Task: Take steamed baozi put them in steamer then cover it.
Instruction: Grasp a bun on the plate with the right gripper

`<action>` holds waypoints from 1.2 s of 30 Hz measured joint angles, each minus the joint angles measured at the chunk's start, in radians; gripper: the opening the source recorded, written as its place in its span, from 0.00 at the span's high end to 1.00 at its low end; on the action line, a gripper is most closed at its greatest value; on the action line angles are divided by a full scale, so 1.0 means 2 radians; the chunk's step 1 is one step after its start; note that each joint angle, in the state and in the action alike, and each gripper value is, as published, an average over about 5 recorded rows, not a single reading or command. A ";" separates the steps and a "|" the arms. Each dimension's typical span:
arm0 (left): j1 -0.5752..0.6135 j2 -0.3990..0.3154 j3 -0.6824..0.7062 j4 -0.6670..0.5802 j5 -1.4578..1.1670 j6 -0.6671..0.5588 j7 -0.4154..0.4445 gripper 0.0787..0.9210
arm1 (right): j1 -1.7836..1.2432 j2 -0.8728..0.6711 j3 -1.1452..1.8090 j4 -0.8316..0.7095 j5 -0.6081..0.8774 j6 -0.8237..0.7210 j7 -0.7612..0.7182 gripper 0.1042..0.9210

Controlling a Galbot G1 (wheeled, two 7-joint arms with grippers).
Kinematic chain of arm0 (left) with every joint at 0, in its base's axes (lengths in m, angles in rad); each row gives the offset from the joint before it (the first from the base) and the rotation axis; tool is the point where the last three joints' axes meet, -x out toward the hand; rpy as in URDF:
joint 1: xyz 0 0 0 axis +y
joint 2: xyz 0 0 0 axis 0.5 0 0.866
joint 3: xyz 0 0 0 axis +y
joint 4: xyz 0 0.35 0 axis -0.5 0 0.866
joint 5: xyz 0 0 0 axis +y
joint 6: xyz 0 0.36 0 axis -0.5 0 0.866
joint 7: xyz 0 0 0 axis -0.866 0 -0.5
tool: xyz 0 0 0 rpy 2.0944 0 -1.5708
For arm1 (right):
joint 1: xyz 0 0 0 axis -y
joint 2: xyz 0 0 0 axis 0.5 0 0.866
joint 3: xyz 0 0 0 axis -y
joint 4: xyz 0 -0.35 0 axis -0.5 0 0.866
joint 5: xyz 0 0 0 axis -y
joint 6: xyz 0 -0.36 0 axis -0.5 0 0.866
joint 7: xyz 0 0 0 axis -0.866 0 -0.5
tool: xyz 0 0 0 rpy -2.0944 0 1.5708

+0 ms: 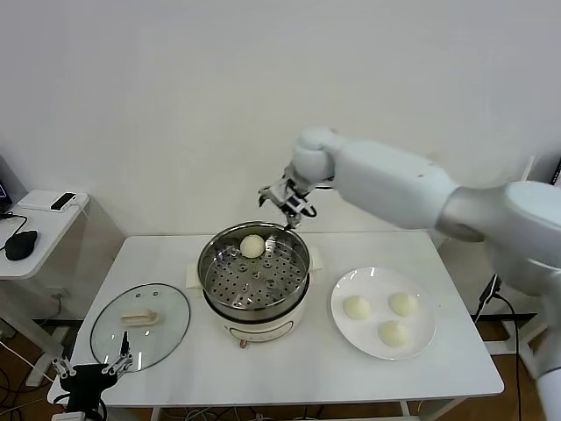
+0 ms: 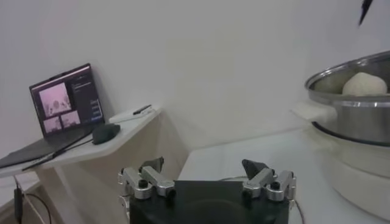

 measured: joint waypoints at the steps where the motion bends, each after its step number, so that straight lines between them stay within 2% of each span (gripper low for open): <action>1: -0.001 0.002 0.000 0.000 -0.001 0.001 0.001 0.12 | 0.000 -0.015 0.000 0.011 0.004 -0.011 -0.002 0.12; 10: -0.017 0.020 -0.001 0.004 -0.015 0.011 0.005 0.12 | -0.044 -0.149 0.021 0.097 0.012 -0.074 -0.004 0.12; 16: -0.026 0.025 -0.003 0.007 -0.023 0.015 0.009 0.12 | -0.115 -0.200 0.059 0.121 -0.005 -0.094 0.000 0.12; 24: -0.025 0.024 -0.003 0.006 -0.022 0.017 0.012 0.12 | -0.206 -0.211 0.103 0.120 -0.035 -0.110 0.002 0.12; 36: -0.018 0.021 -0.007 0.004 -0.022 0.018 0.013 0.12 | -0.272 -0.181 0.129 0.089 -0.073 -0.116 0.005 0.12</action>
